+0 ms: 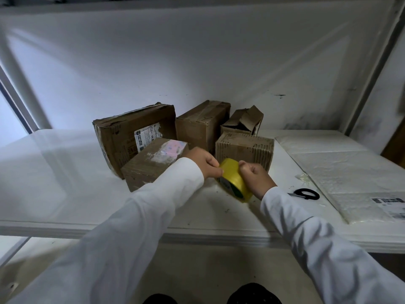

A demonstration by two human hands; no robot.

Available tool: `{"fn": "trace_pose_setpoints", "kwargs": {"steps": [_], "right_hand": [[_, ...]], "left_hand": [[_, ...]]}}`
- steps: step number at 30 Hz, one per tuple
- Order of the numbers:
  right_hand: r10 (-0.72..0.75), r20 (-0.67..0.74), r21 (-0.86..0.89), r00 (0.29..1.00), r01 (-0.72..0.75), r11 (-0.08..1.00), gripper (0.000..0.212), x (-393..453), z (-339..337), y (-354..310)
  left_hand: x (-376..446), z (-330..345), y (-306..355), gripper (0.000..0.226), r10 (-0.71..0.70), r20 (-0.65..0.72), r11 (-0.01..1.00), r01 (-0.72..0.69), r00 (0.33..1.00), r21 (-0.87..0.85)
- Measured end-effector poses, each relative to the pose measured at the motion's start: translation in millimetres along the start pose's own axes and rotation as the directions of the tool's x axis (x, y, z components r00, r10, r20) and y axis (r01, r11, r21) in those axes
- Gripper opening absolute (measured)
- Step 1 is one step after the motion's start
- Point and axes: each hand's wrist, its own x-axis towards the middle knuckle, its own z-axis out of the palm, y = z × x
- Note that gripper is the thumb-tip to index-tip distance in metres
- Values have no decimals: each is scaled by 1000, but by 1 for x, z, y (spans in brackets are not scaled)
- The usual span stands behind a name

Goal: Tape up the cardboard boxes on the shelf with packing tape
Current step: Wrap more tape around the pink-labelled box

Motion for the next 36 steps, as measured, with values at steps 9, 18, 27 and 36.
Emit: {"fn": "trace_pose_setpoints", "kwargs": {"steps": [9, 18, 27, 36], "right_hand": [[22, -10, 9, 1000, -22, 1000, 47, 1, 0, 1], [1, 20, -20, 1000, -1, 1000, 46, 1, 4, -4], [5, 51, -74, 999, -1, 997, 46, 5, 3, -7], [20, 34, -54, 999, -18, 998, 47, 4, 2, -5]], "left_hand": [[6, -4, 2, 18, 51, 34, 996, -53, 998, 72], [14, 0, -14, 10, 75, -10, 991, -73, 997, 109], [11, -10, -21, 24, 23, 124, 998, -15, 992, -59], [2, -12, 1, 13, 167, 76, 931, -183, 983, 316]]}}
